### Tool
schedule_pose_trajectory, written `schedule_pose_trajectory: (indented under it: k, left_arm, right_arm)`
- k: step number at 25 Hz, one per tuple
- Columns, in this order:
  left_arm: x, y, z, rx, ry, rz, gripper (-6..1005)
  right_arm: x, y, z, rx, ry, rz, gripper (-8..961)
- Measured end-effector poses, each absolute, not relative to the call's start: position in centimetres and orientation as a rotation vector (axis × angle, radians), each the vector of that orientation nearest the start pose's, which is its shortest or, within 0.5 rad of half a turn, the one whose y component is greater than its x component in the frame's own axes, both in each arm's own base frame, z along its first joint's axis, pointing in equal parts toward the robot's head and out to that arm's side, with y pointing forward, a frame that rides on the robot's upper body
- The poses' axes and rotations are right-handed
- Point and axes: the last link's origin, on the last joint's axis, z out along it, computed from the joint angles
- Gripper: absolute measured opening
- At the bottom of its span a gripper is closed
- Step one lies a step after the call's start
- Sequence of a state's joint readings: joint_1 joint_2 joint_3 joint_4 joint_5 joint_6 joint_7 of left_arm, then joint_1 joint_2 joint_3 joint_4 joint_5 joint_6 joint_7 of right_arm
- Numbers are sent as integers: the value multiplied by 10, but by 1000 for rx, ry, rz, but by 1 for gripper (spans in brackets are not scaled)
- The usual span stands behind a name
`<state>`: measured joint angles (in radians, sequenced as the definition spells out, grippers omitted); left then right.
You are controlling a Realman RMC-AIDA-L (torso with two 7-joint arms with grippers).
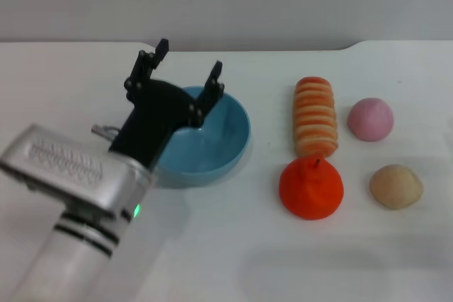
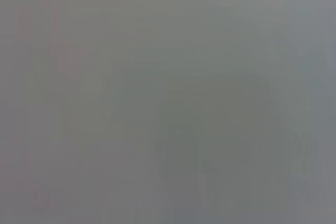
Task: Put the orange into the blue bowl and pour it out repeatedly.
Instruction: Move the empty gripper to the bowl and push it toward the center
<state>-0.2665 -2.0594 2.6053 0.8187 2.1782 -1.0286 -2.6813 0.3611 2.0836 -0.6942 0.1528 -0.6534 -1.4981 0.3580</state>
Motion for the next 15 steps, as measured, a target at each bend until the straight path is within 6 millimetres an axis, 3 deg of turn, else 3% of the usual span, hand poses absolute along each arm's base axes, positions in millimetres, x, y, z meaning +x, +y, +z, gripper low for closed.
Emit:
schedule_pose_trajectory:
  k: [4,8,15]
  left_arm:
    - [-196,305,-89,-1869,-397,-735,801]
    - [-186,332,-88,-2019,-535,-607,800]
    - [-167,367,-44,-2195,-619,-384,800]
  right_arm:
    - [358,267,5,-1396,667,883,673]
    - [356,269,5,-1398,661,888,673]
    - [356,269,5,-1397,661,889,674]
